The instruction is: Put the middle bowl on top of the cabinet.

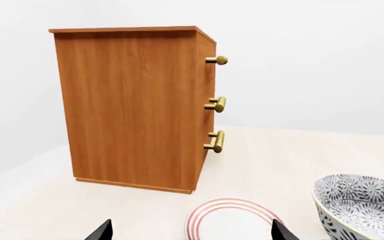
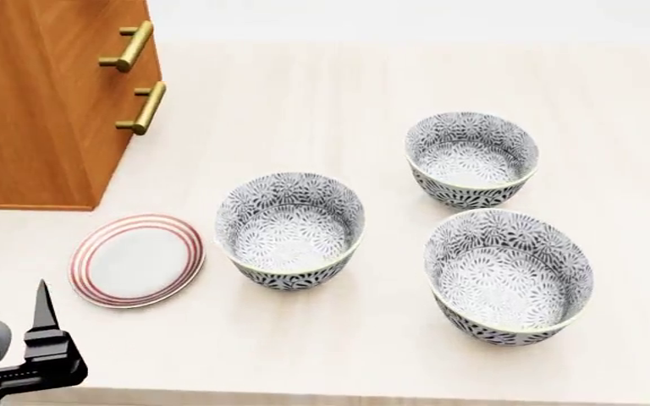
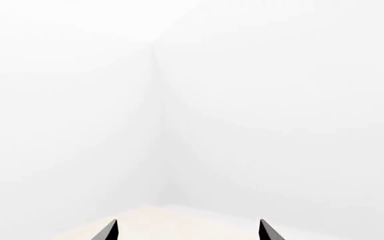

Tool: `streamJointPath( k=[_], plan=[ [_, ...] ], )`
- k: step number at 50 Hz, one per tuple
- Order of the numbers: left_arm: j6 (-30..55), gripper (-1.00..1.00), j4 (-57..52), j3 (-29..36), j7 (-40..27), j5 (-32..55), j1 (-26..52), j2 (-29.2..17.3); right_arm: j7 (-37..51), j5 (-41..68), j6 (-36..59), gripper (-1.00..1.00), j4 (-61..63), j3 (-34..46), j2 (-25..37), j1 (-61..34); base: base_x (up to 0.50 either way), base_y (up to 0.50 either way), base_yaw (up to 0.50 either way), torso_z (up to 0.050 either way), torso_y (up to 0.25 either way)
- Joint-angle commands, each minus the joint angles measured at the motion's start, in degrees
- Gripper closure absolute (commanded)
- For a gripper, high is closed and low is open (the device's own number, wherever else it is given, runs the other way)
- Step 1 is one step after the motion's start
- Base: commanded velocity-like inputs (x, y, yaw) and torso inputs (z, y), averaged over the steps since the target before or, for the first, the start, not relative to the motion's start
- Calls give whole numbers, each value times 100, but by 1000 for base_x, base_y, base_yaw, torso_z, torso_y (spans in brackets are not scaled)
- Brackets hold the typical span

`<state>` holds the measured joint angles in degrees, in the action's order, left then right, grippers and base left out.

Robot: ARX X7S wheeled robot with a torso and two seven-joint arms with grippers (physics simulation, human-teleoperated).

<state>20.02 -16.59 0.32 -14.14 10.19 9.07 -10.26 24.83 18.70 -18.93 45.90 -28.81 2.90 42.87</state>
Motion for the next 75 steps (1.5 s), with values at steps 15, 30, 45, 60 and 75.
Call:
streamJointPath(
  k=[15,30,45,60,75],
  plan=[
    [-133,-100,69,-47,178,114,-33,30,12,-154,-74,-100,106,-187,-154,126,0,357,0,0,0],
    [-72,-100,-48,1,171,230,-91,-20,-82,104,-1,-100,63,-267,-111,100,151,0,0,0,0],
    [-55,-100,-110,39,115,311,-123,-74,-71,77,-121,-100,23,-355,-180,143,301,0,0,0,0],
    [-28,-100,-101,41,53,379,-99,-112,-154,191,-66,-100,80,-404,-222,167,370,0,0,0,0],
    [22,-100,-122,29,4,491,-100,-138,-138,203,-64,-100,77,-407,-208,171,101,0,0,0,0]
  ],
)
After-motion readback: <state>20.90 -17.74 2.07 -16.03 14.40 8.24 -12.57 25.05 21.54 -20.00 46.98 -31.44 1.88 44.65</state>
